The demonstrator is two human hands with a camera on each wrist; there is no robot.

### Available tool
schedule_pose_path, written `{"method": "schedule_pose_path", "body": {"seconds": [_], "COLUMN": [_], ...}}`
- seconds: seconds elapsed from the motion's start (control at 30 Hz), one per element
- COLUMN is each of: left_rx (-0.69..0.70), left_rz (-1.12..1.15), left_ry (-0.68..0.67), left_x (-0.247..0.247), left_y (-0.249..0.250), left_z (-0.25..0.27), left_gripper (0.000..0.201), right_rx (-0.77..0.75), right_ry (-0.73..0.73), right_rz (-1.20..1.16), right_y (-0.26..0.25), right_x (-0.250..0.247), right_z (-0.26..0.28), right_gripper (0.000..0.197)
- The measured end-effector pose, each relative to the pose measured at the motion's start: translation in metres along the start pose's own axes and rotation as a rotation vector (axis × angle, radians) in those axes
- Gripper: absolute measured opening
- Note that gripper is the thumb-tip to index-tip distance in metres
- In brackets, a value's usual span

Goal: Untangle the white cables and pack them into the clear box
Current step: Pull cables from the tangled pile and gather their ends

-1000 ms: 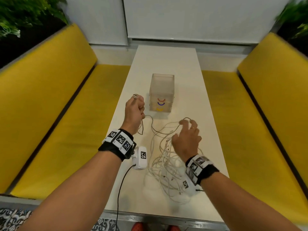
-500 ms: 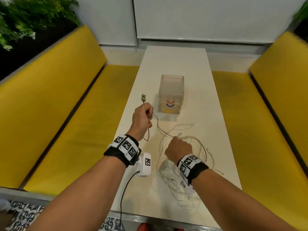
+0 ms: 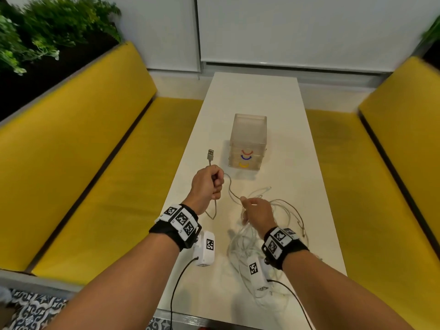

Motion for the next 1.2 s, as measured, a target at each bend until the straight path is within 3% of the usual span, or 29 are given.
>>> {"method": "schedule_pose_path", "body": {"seconds": [0.1, 0.3, 0.43, 0.5, 0.57, 0.7, 0.9, 1.03, 1.2], "left_rx": [-0.045, -0.210, -0.331, -0.350, -0.343, -0.335, -0.096, 0.054, 0.192], "left_rz": [0.022, -0.006, 0.066, 0.095, 0.090, -0.007, 0.103, 0.144, 0.129], "left_ry": [0.071, 0.167, 0.078, -0.025, -0.091, -0.141, -0.052, -0.035, -0.031], "left_x": [0.002, 0.011, 0.023, 0.034, 0.045, 0.059, 0.068, 0.071, 0.077], "left_y": [-0.006, -0.021, -0.028, -0.027, -0.021, -0.020, -0.005, 0.006, 0.021], "left_z": [-0.004, -0.013, -0.016, -0.015, -0.012, -0.011, -0.011, -0.012, -0.010], "left_gripper": [0.025, 0.016, 0.039, 0.048, 0.042, 0.027, 0.030, 0.036, 0.044], "right_rx": [-0.058, -0.368, -0.508, -0.490, -0.419, -0.350, -0.311, -0.199, -0.130], "right_ry": [-0.094, -0.151, -0.254, -0.336, -0.400, -0.435, -0.471, -0.475, -0.441], "right_rz": [0.024, -0.007, -0.012, -0.008, 0.030, 0.068, 0.147, 0.147, 0.289], "right_y": [-0.022, -0.065, -0.081, -0.079, -0.073, -0.061, -0.034, -0.011, 0.008], "right_x": [-0.022, -0.056, -0.060, -0.059, -0.057, -0.054, -0.050, -0.048, -0.046], "right_z": [0.010, 0.042, 0.065, 0.070, 0.072, 0.070, 0.069, 0.068, 0.070], "right_gripper": [0.030, 0.027, 0.024, 0.033, 0.041, 0.030, 0.014, 0.026, 0.026]}}
Point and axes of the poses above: each hand's wrist, its own z-axis away from the middle knuckle, its own x-axis out of the palm, y = z × x, the point moved 2 cm from there along -z, towards the middle knuckle, and after that the axes turned 10 degrees about -y, right-handed, at the moved point
